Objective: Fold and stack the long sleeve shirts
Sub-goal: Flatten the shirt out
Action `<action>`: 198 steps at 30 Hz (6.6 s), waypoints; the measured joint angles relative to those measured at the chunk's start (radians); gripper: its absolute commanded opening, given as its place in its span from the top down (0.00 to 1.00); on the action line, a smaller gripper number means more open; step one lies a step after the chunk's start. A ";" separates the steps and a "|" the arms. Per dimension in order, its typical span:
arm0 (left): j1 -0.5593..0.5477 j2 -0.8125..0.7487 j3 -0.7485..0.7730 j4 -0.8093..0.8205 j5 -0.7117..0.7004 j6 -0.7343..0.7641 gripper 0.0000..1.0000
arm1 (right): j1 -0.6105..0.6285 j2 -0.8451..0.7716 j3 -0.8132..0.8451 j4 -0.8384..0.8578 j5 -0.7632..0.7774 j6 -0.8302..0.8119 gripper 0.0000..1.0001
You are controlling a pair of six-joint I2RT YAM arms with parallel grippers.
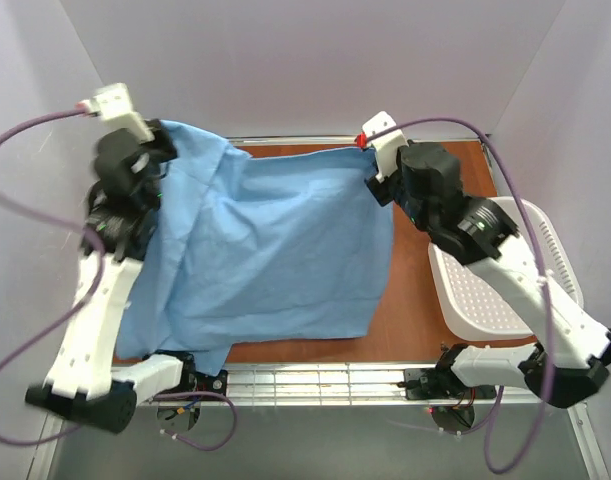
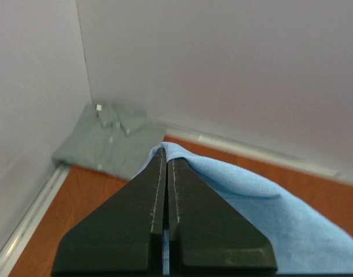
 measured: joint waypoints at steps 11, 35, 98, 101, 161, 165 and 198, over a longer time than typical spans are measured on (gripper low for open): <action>0.031 0.568 -0.254 0.206 0.034 -0.048 0.99 | -0.452 0.400 -0.154 0.150 -0.200 0.067 0.96; 0.057 0.244 -0.337 -0.038 0.240 -0.349 0.13 | -0.198 0.280 -0.390 0.123 -0.486 0.313 0.38; -0.305 0.621 -0.258 -0.379 0.259 -0.435 1.00 | -0.060 0.090 -0.743 0.179 -0.536 0.489 0.40; -0.306 0.780 0.087 -0.362 0.306 -0.417 0.70 | -0.060 0.028 -0.766 0.189 -0.493 0.489 0.39; 0.260 0.124 -0.881 0.142 0.505 -0.291 0.18 | 0.010 0.642 -0.172 0.267 -0.561 0.367 0.60; 0.260 0.132 -0.881 0.143 0.512 -0.291 0.18 | 0.113 0.616 -0.213 0.270 -0.534 0.335 0.55; 0.260 0.137 -0.882 0.143 0.520 -0.292 0.19 | 0.180 0.637 -0.708 0.933 -0.810 1.231 0.54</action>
